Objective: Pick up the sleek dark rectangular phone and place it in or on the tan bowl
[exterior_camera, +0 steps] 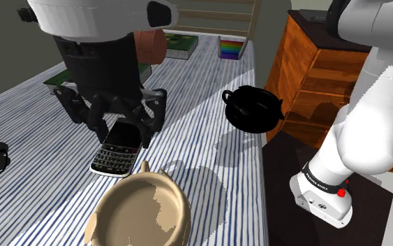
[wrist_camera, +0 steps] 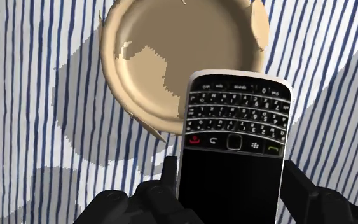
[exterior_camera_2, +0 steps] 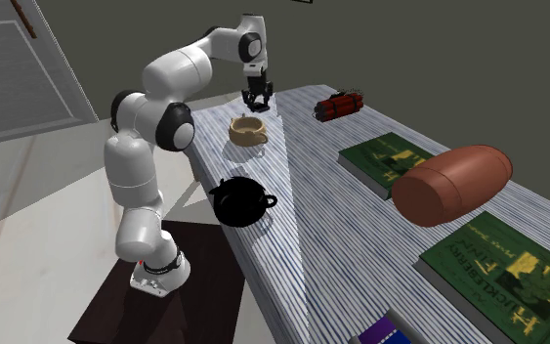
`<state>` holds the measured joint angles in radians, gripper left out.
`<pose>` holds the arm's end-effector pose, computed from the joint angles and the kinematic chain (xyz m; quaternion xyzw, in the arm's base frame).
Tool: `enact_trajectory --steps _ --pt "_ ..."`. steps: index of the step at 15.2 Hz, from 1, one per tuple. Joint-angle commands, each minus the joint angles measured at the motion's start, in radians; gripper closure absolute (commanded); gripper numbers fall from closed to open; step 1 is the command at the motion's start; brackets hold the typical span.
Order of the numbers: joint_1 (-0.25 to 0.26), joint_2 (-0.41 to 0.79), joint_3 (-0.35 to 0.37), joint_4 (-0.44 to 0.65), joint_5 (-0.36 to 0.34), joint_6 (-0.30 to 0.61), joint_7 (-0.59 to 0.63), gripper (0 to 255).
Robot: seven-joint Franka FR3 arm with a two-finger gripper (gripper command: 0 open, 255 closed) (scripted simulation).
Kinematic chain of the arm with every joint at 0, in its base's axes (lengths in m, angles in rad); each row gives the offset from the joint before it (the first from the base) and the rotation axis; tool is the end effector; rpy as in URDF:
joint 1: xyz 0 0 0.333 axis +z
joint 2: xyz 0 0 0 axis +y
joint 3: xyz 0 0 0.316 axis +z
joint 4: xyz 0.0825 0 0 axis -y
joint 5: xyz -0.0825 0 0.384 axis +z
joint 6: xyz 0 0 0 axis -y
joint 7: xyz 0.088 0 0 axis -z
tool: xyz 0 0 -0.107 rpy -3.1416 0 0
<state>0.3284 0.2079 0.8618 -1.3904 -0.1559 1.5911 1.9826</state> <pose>0.2872 0.5299 0.6280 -0.9186 0.3938 0.0010 0.0318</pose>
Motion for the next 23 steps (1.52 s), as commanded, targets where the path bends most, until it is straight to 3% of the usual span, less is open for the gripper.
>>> enact_trajectory --steps 1,4,18,23 --pt "0.022 -0.013 0.014 -0.015 0.006 0.004 0.040 255" --pt "0.061 -0.015 0.035 -0.019 0.001 0.003 0.100 255" --pt "0.017 -0.067 0.029 -0.264 0.042 0.214 0.080 255" --pt "0.017 -0.067 0.029 -0.264 0.042 0.214 0.080 255"
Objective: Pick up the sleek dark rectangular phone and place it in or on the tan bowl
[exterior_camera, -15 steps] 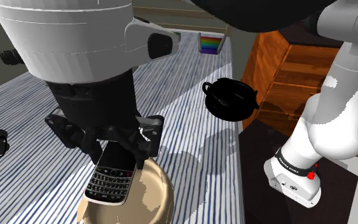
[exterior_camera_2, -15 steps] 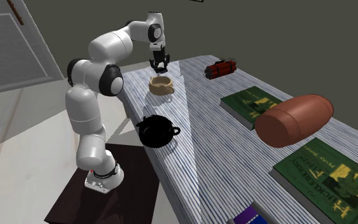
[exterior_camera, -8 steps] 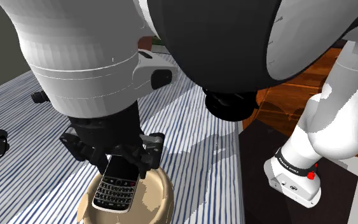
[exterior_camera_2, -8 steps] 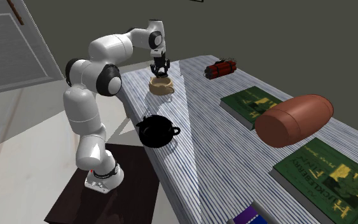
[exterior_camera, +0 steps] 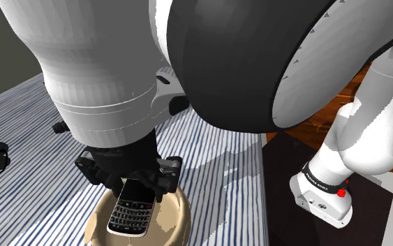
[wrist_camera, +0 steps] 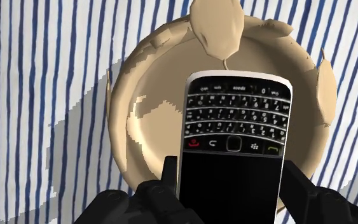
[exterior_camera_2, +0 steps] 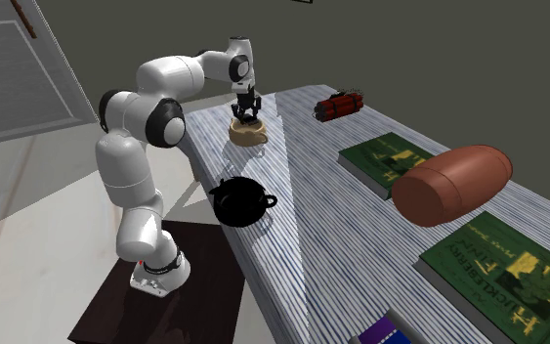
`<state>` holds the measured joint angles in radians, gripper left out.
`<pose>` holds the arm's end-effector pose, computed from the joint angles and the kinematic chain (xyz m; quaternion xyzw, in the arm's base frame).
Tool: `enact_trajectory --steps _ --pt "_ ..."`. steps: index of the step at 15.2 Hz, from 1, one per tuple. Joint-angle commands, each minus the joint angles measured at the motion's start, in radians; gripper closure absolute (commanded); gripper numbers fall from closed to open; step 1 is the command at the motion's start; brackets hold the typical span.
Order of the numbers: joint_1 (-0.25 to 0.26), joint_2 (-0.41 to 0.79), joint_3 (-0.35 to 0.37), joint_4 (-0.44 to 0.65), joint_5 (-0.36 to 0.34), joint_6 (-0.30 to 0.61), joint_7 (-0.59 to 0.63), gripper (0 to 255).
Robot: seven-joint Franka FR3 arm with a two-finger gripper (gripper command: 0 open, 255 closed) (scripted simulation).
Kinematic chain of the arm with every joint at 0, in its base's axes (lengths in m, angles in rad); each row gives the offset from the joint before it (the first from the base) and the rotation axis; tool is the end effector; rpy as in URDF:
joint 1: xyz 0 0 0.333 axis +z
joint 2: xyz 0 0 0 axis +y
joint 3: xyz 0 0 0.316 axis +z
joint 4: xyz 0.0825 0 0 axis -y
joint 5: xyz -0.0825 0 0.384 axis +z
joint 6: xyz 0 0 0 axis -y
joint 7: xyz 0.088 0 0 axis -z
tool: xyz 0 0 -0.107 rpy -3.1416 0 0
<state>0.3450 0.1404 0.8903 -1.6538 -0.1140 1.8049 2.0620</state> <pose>0.2311 0.5517 0.5530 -0.9182 0.3947 0.0010 0.0317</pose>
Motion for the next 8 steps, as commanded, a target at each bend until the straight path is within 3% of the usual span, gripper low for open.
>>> enact_trajectory --steps 1,3,4,8 --pt "0.000 0.000 0.000 0.000 0.000 0.000 0.000 255" --pt "0.000 0.000 0.000 0.000 0.000 0.000 0.000 255" --pt "0.000 0.000 0.000 0.000 0.000 0.000 0.000 0" --pt "0.000 0.000 0.000 0.000 0.000 0.000 0.000 0"
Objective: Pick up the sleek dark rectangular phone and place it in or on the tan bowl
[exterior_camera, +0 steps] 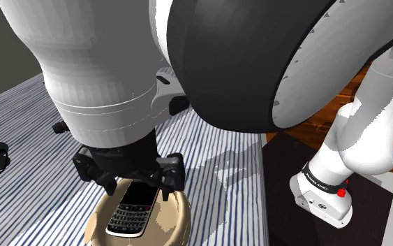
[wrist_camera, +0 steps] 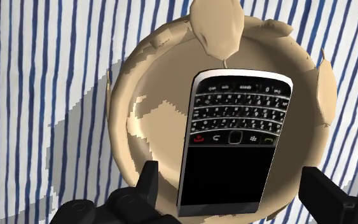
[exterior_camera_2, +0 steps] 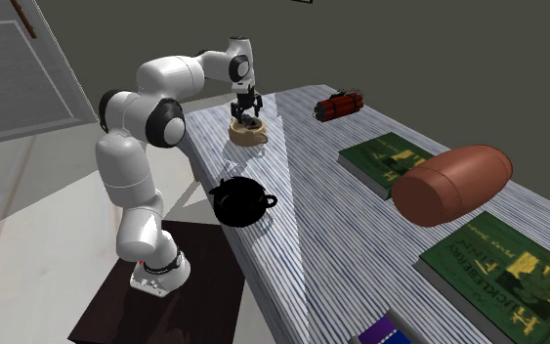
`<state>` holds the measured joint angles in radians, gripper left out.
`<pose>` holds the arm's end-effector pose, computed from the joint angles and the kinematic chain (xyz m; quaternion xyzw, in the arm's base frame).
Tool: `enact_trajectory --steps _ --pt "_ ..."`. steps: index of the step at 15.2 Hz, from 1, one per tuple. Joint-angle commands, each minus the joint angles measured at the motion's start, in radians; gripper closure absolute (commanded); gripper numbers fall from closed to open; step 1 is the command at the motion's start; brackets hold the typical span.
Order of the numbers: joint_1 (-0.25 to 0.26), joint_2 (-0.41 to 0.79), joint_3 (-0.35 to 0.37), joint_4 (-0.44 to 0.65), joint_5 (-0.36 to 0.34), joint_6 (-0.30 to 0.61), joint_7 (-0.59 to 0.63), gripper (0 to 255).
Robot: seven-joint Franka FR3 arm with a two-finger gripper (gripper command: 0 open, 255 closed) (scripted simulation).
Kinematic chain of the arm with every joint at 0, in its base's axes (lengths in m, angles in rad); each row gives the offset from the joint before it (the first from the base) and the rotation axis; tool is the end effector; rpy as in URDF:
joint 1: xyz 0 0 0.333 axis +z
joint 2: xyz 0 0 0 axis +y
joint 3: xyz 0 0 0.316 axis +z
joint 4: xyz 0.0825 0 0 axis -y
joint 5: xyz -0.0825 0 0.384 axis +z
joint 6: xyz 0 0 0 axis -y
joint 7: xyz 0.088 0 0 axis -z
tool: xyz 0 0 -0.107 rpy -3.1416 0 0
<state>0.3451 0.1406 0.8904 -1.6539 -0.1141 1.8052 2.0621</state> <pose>0.2310 0.5518 0.5529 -0.9183 0.3947 0.0011 0.0318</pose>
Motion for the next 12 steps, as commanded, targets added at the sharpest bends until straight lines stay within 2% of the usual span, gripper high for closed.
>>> enact_trajectory --steps 1,5,12 --pt "0.000 0.000 0.000 0.000 0.000 0.000 0.000 0" --pt "0.012 0.009 0.005 0.136 -0.006 -0.130 0.002 0" --pt "0.012 0.009 0.005 0.136 -0.006 -0.130 0.002 0"
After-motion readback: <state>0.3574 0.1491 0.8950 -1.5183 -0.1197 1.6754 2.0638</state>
